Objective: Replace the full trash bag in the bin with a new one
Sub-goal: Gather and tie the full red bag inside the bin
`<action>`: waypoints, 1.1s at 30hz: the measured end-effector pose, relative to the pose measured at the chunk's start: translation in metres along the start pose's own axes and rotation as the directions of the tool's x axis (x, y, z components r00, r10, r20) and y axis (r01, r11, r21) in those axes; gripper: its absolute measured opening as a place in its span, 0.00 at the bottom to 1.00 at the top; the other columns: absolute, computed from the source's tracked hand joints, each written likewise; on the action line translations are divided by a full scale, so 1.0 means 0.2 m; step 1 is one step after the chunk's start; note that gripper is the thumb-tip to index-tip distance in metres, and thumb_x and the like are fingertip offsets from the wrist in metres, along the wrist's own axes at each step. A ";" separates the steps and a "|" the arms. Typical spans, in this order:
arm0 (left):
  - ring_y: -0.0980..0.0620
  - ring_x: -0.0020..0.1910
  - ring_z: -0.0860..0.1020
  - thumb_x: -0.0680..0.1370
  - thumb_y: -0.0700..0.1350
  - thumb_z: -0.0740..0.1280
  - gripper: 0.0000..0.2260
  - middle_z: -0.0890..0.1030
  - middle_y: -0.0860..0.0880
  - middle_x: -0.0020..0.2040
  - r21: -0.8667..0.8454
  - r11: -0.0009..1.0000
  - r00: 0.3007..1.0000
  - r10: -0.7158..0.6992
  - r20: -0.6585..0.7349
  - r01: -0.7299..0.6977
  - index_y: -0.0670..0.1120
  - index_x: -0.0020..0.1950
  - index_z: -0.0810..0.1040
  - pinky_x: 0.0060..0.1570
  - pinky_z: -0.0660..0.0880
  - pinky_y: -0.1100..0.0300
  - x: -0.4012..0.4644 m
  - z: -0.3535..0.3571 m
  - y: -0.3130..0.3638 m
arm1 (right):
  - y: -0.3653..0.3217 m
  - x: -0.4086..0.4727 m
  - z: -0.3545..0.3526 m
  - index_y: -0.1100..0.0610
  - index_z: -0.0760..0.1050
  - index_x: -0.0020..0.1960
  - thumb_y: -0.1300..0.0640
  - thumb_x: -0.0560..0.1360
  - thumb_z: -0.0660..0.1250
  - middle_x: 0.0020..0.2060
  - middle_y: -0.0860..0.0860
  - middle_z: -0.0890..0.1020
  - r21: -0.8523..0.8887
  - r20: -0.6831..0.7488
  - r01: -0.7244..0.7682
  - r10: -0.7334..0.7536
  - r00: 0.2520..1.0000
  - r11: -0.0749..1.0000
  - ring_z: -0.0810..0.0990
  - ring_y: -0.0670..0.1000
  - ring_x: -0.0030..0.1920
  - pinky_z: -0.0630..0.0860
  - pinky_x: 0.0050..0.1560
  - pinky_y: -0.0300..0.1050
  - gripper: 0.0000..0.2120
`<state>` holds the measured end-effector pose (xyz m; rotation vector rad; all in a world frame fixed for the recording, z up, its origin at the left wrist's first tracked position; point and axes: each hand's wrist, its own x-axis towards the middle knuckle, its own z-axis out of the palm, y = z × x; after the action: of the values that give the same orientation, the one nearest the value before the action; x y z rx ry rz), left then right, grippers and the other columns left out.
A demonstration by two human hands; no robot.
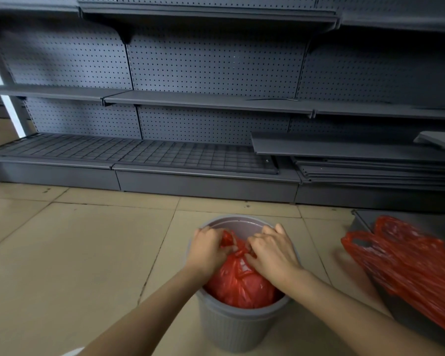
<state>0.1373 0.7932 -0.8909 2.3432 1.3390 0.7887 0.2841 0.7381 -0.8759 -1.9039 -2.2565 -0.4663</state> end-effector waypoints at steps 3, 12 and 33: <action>0.49 0.51 0.74 0.71 0.50 0.70 0.06 0.82 0.50 0.45 0.267 0.956 0.993 0.121 0.017 -0.121 0.50 0.45 0.81 0.53 0.64 0.56 0.01 -0.05 -0.03 | 0.00 0.00 -0.01 0.53 0.79 0.48 0.49 0.74 0.62 0.45 0.49 0.83 0.011 -0.009 0.031 -0.031 0.999 0.999 0.73 0.52 0.52 0.60 0.54 0.48 0.11; 0.50 0.32 0.74 0.56 0.46 0.70 0.07 0.77 0.54 0.29 0.564 0.743 0.933 0.290 0.212 -0.359 0.51 0.29 0.73 0.35 0.64 0.57 -0.04 -0.13 -0.07 | 0.02 -0.04 -0.03 0.51 0.78 0.45 0.50 0.74 0.61 0.43 0.47 0.83 0.018 0.050 0.026 -0.027 0.998 0.999 0.73 0.50 0.50 0.59 0.54 0.47 0.09; 0.46 0.31 0.74 0.65 0.50 0.64 0.07 0.75 0.50 0.31 0.646 0.635 0.900 0.376 0.221 -0.424 0.48 0.37 0.75 0.38 0.61 0.54 0.04 -0.24 -0.12 | 0.07 0.22 -0.03 0.47 0.77 0.39 0.45 0.63 0.67 0.35 0.42 0.81 0.249 0.200 0.096 -0.148 0.969 0.964 0.76 0.43 0.41 0.59 0.56 0.41 0.08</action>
<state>0.0946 0.8120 -0.8633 3.3076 1.2220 0.3167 0.2901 0.7792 -0.8546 -1.7765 -2.4455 0.0045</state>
